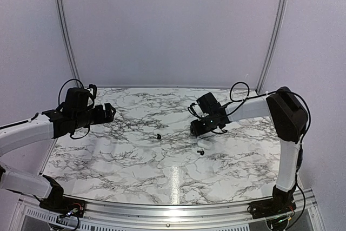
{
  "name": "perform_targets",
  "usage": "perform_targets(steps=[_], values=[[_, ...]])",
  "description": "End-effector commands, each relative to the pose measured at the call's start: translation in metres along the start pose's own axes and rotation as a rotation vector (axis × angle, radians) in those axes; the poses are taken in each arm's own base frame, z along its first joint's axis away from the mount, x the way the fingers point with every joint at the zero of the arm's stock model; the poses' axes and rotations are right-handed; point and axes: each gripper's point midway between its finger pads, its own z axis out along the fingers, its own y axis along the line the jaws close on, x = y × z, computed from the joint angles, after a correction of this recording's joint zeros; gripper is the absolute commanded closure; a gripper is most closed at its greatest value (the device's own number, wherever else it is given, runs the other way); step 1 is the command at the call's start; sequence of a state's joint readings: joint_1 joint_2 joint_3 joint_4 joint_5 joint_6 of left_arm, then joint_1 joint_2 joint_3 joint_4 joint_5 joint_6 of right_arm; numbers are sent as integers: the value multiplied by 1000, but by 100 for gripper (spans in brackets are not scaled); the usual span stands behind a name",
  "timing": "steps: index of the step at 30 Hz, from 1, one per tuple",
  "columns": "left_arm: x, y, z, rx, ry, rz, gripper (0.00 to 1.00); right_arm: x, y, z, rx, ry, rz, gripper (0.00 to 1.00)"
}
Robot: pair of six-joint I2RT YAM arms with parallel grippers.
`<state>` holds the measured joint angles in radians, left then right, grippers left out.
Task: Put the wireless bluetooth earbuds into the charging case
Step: Pick up the charging case from the center of the board.
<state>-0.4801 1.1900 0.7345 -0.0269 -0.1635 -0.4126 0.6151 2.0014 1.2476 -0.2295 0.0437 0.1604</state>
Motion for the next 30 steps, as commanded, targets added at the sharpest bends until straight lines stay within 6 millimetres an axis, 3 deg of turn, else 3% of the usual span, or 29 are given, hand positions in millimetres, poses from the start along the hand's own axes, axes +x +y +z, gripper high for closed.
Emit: perform_targets(steps=[1,8,15,18,22,30], values=[[-9,5,-7,-31,-54,-25,1,-13,10,1,-25,-14,-47,53],[-32,9,-24,-39,-168,-50,1,-27,26,-6,-93,-52,-144,59],[-46,0,-47,16,-205,-24,1,-55,55,-44,-131,-184,-333,61],[-43,-14,-50,93,-183,-4,1,-65,75,-66,-139,-251,-424,62],[-23,-39,-52,247,-84,51,1,-73,108,-102,-153,-356,-552,62],[-9,-101,-79,632,11,60,1,-62,182,-183,-216,-586,-788,61]])
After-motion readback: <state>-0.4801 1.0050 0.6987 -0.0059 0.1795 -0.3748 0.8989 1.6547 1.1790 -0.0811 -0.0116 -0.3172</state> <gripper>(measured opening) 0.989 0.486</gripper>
